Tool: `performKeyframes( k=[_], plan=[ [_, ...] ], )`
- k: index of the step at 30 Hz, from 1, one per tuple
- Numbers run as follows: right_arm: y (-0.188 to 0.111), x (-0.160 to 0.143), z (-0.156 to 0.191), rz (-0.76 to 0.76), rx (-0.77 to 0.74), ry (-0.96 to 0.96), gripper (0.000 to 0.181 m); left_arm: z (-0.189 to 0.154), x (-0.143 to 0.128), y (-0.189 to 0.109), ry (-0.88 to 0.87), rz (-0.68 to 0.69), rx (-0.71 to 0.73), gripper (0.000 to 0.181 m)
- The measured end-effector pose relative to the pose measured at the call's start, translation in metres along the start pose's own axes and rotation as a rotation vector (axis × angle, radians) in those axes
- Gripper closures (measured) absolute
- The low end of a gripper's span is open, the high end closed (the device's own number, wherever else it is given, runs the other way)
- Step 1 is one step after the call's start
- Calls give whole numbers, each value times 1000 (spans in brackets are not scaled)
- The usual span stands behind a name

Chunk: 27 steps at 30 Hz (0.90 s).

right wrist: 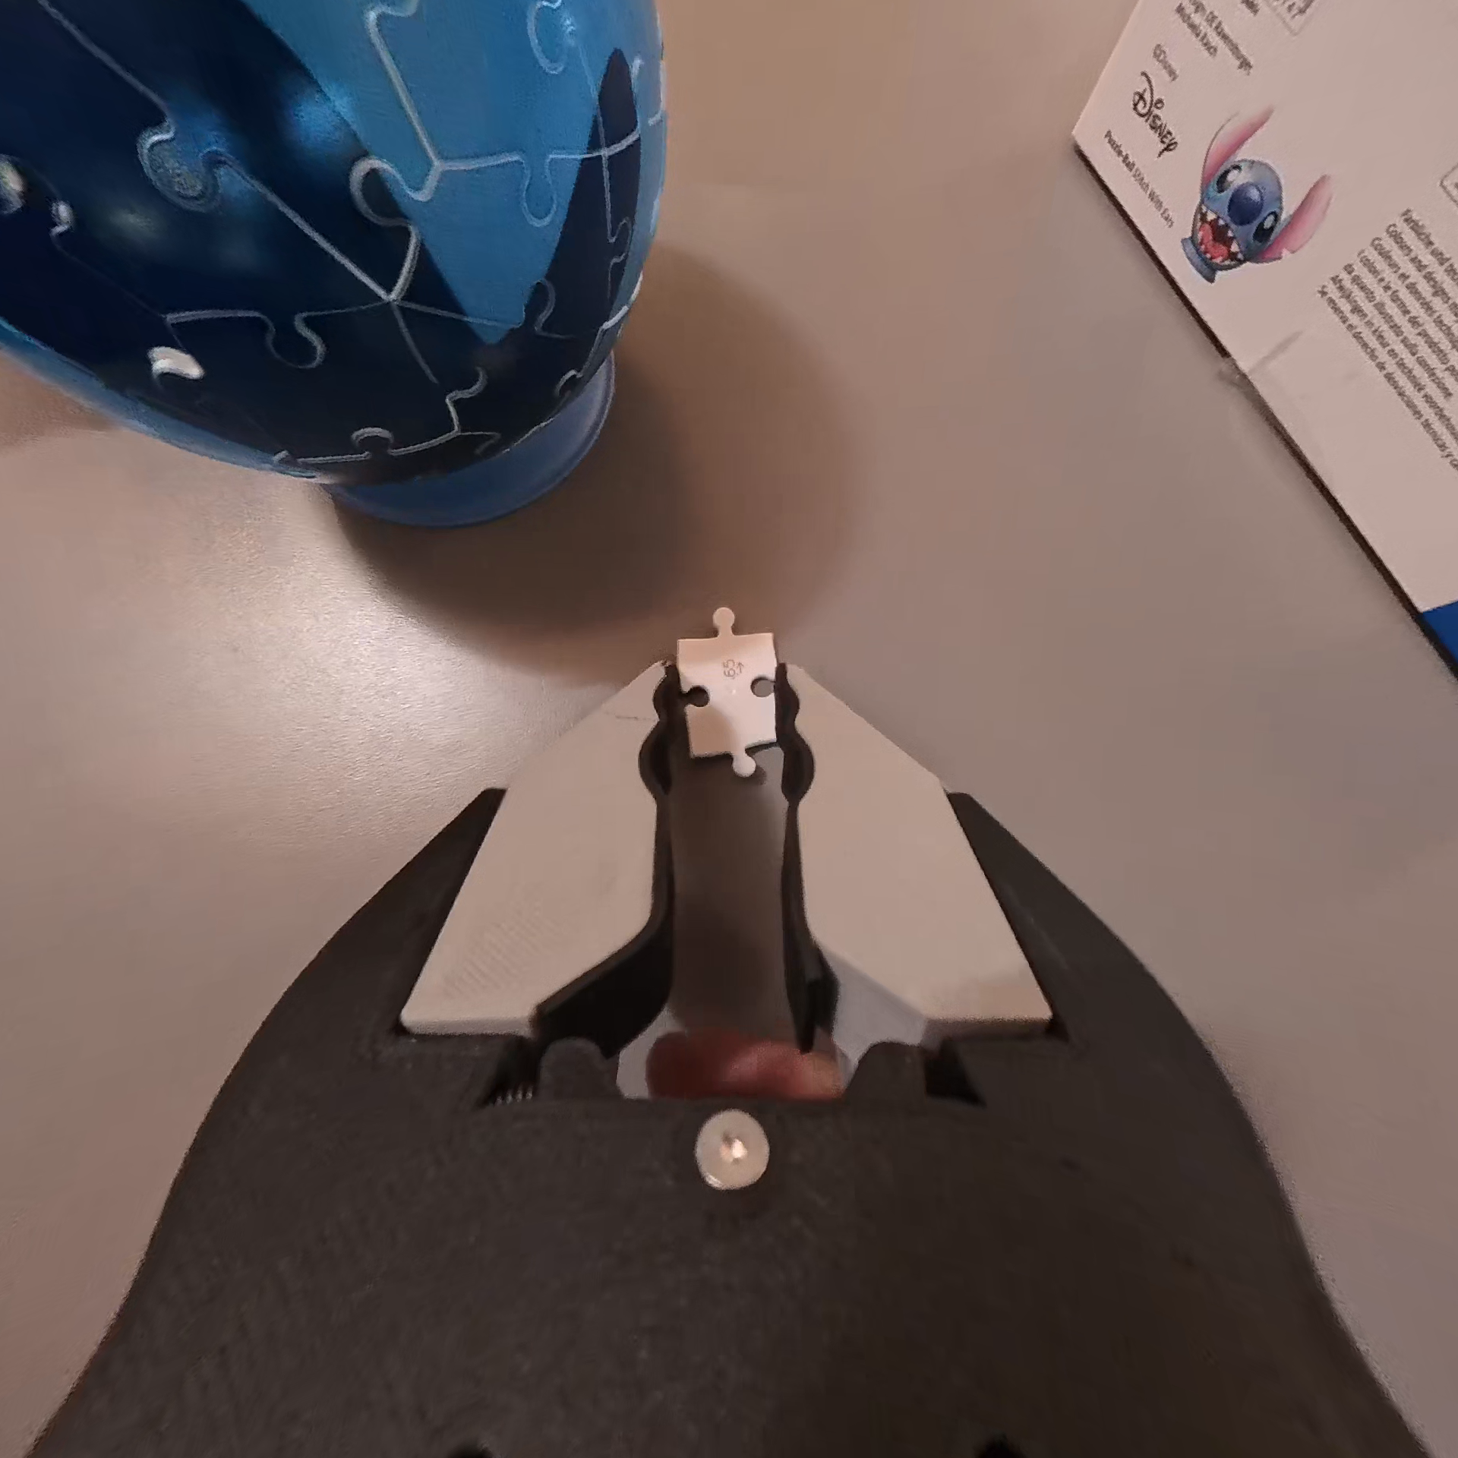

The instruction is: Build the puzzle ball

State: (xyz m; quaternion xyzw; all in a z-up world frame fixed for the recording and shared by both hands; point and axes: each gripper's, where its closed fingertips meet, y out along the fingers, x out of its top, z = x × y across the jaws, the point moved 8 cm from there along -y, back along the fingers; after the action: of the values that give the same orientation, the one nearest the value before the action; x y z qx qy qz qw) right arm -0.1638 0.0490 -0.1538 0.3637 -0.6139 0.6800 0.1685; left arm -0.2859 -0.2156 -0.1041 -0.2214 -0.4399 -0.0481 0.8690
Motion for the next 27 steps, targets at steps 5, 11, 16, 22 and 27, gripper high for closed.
performKeyframes(
  k=[5, 11, 16, 22, 27],
  plan=[
    [-13, 5, 3, -74, 35, 37, 167, -15, 22, 3, 67, 22, 31, 107],
    [-23, 3, 6, -128, 59, 74, 181, -29, 31, 13, 112, 73, 75, 110],
    [-28, -2, 0, -128, 24, 101, 181, -42, 32, 24, 152, 123, 54, 110],
    [-45, 5, 7, -236, 43, 75, 181, -50, 43, 26, 96, 73, 31, 114],
    [-70, 19, 49, -360, 111, -20, 181, -56, 54, 42, 45, 128, 92, 122]
  ],
)
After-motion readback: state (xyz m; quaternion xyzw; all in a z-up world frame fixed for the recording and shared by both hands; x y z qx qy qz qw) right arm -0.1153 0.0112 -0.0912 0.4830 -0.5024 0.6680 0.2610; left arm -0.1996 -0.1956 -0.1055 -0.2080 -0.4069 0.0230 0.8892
